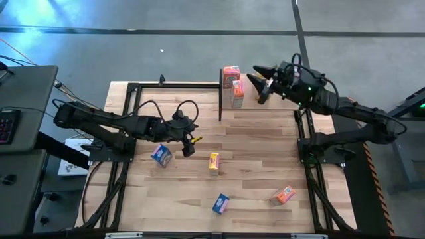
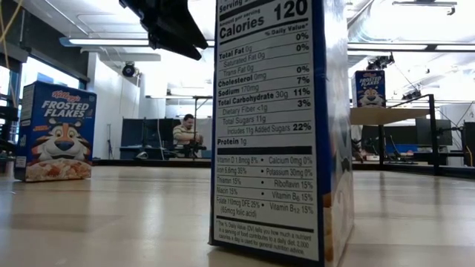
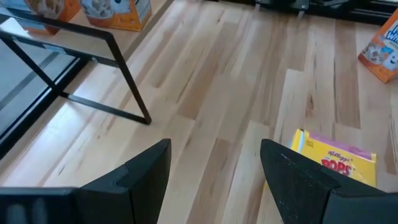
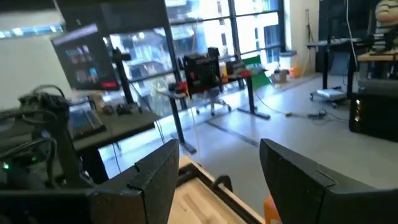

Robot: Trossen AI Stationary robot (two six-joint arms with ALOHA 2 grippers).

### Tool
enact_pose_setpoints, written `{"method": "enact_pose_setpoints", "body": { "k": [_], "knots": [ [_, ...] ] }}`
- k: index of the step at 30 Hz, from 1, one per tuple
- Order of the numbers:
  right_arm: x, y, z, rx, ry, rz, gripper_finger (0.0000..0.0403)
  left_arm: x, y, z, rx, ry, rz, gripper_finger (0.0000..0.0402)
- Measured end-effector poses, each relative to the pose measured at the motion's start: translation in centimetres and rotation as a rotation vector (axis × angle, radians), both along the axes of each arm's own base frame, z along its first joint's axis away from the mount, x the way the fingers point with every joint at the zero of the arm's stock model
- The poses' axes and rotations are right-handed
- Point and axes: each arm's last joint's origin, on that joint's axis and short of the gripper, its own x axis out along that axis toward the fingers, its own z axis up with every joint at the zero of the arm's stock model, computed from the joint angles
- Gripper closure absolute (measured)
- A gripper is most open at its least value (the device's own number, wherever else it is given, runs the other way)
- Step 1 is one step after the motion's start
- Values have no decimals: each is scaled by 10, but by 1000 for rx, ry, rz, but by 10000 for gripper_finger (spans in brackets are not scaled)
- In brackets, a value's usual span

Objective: Stack cereal on shelf
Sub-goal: Put the left orange cereal box on the shelf aligned with the orange cereal box

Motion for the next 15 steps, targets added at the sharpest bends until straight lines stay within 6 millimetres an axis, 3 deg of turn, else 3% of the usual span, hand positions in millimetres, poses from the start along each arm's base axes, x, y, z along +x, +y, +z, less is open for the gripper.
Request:
{"method": "enact_pose_setpoints", "body": {
  "k": [5,15],
  "knots": [
    [14,-7,21,33,87,-25,185,0,0,1,0,-7,1,163],
    [43,-21,21,221,355,-217,185,1,0,1,1,-9,1,163]
  ]
}}
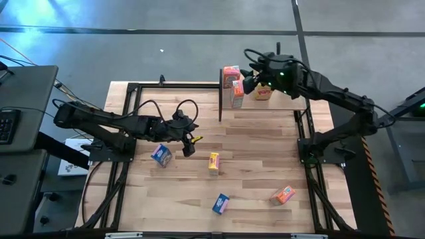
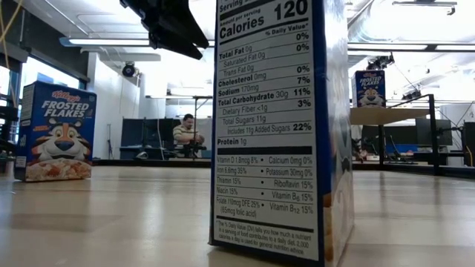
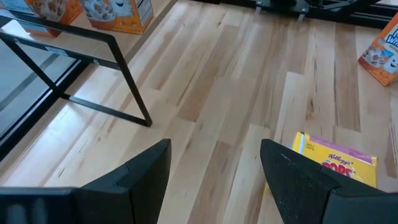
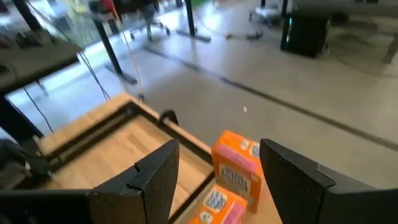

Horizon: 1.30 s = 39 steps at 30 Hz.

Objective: Stack cereal on shelf
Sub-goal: Put the left orange cereal box on the shelf aligned with the orange cereal box

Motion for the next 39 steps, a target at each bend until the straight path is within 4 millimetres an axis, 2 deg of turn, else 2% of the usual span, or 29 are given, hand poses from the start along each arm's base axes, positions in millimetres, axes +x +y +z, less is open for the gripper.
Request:
{"method": "enact_pose_setpoints", "body": {
  "k": [6,16,24,32,39],
  "knots": [
    [13,-3,1,38,126,23,185,0,0,0,1,-1,1,163],
    [29,-7,0,169,210,17,185,0,0,0,1,-3,1,163],
    [35,-6,8,114,233,201,185,0,0,0,1,-3,1,163],
    [28,-12,5,169,253,139,184,0,0,0,0,-4,1,163],
    [23,-23,-9,360,254,-23,159,0,0,0,0,-4,0,163]
  ]
}}
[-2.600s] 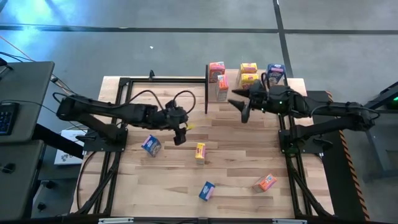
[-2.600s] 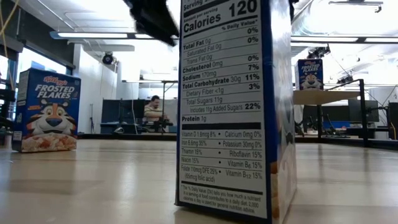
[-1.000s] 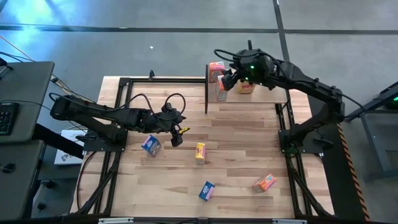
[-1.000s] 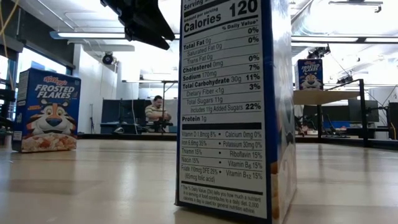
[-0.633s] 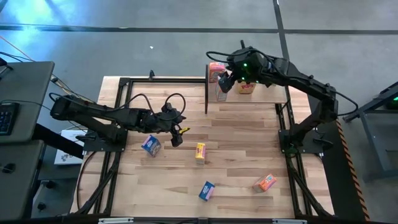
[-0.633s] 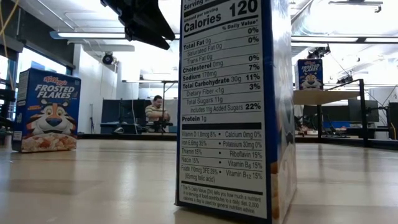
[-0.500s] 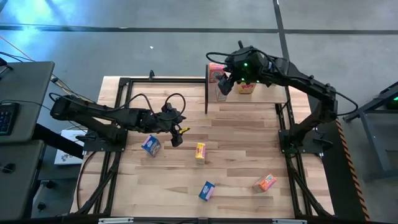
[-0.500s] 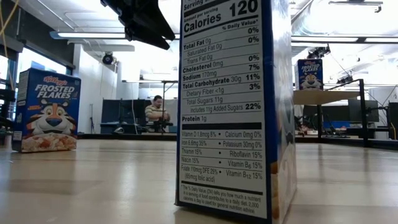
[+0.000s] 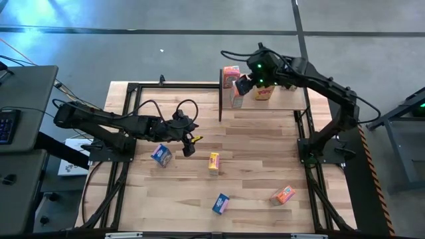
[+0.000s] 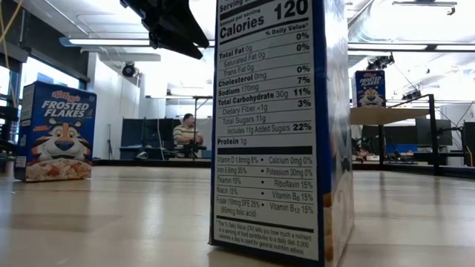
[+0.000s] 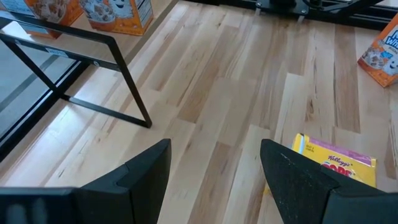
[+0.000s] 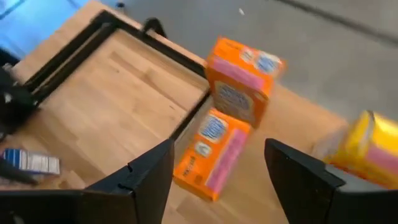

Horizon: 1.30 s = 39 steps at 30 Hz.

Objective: Stack cereal on shelf
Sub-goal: Put the left orange cereal box on the shelf aligned with the orange cereal box

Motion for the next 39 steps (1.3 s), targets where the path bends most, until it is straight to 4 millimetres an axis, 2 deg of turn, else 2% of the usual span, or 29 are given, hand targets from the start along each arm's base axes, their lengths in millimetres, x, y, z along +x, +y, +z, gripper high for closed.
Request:
{"method": "enact_pose_setpoints", "body": {
  "k": [4,16,39],
  "knots": [
    [3,-3,-6,75,-16,-71,151,0,0,0,0,-1,0,163],
    [25,-9,-30,145,56,-77,150,0,0,0,-1,0,0,163],
    [39,-16,-52,145,149,-100,151,0,0,0,0,1,0,163]
  ]
}}
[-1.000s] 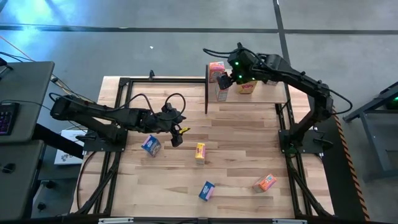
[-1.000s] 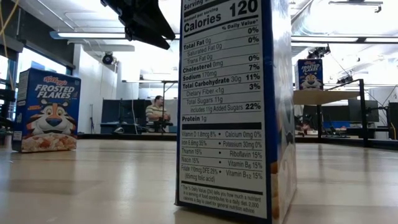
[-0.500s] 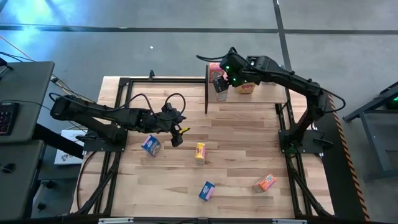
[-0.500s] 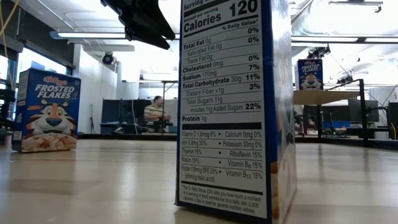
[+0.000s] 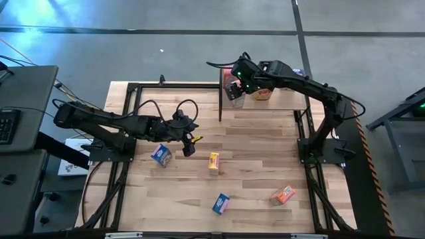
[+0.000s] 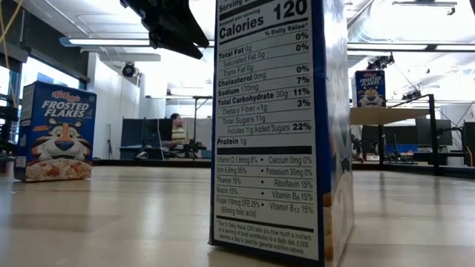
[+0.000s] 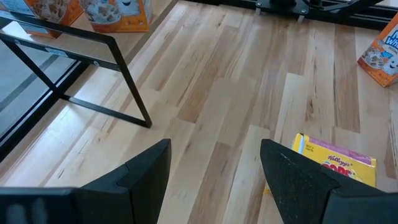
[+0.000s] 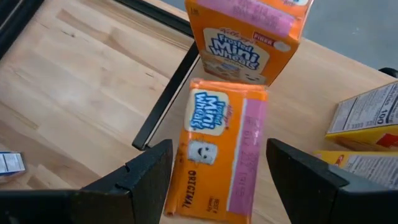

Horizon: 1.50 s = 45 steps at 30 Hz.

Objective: Stack cereal on shelf
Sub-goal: Put the left orange cereal box on the shelf aligned with the orange cereal box

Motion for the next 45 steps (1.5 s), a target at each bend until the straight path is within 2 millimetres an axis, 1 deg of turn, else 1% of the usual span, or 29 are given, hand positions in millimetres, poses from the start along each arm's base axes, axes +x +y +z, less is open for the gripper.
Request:
{"method": "enact_pose_setpoints", "body": {
  "k": [5,13,18,23,30,34,45],
  "knots": [
    [-1,0,0,2,11,5,158,0,0,0,0,0,0,163],
    [-1,0,-1,-25,46,73,207,0,0,0,0,0,0,163],
    [-1,0,-1,-53,74,137,223,0,0,0,0,0,0,163],
    [0,0,0,-107,117,255,226,0,0,0,0,0,0,163],
    [5,0,3,-171,113,457,226,0,0,0,0,0,0,163],
    [5,-2,3,-200,138,589,226,0,0,0,0,0,0,163],
    [2,-8,2,-332,251,868,226,0,0,0,0,0,1,163]
  ]
}}
